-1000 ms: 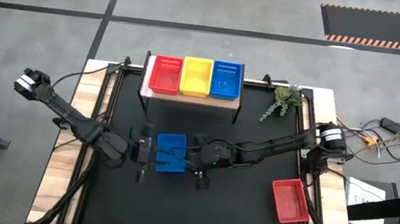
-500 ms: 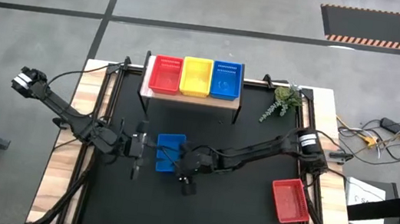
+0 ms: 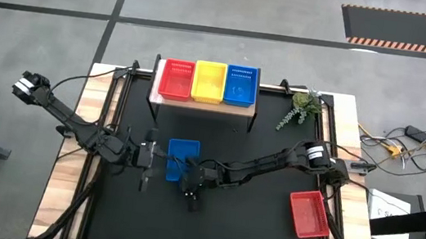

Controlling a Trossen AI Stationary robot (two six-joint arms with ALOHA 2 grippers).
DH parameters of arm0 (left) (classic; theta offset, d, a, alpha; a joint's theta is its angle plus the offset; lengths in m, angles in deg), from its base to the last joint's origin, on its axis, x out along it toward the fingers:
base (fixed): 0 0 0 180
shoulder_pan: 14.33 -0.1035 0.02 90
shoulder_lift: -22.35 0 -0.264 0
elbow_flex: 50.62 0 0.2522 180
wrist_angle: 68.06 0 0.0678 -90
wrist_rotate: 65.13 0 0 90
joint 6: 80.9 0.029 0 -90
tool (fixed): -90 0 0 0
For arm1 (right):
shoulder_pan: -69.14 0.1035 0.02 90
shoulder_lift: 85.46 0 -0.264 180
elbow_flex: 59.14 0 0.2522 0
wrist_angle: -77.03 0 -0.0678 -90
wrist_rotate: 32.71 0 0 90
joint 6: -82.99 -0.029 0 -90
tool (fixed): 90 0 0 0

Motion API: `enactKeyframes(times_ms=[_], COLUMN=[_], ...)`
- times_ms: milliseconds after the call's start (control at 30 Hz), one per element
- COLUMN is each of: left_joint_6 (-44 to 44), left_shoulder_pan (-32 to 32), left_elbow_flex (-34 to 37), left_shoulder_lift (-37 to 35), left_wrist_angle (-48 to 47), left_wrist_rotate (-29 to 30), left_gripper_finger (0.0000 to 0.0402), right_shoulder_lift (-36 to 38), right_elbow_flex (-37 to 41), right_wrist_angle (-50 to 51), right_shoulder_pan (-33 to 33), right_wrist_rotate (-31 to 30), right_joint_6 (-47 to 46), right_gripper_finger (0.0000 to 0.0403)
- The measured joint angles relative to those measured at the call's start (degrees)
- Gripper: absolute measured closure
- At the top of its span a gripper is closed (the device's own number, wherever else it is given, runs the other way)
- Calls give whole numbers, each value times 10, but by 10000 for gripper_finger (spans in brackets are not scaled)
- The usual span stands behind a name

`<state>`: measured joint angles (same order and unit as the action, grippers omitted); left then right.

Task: Stack baskets on shelf by color
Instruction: Stack the blue bin on top of the blue bin on the shelf

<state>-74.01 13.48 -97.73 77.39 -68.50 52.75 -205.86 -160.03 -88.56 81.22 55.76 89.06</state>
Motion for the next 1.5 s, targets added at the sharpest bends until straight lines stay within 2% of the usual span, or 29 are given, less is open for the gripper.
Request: enactKeyframes(times_ms=[167,233,667,800,967,1067,1167,1367,1500], left_joint_6=[0,0,0,0,0,-1,-2,-3,-3], left_shoulder_pan=[0,0,0,0,0,0,0,0,0], left_elbow_flex=[-1,0,1,1,1,0,0,1,1], left_shoulder_lift=[3,3,3,3,3,3,3,3,3], left_wrist_angle=[0,3,12,12,13,13,19,27,27], left_wrist_rotate=[0,0,0,0,1,1,1,0,0], left_gripper_finger=[292,292,292,292,292,292,292,292,292], right_shoulder_lift=[1,6,121,165,181,171,151,107,74], right_elbow_flex=[0,0,1,1,2,2,3,3,3], right_wrist_angle=[5,20,178,220,220,212,200,134,77], right_shoulder_pan=[0,0,17,29,37,37,36,31,25], right_wrist_rotate=[1,1,0,0,1,0,-5,-72,-102], right_joint_6=[29,43,100,93,48,28,9,6,20], right_gripper_finger=[371,387,394,394,392,377,345,256,212])
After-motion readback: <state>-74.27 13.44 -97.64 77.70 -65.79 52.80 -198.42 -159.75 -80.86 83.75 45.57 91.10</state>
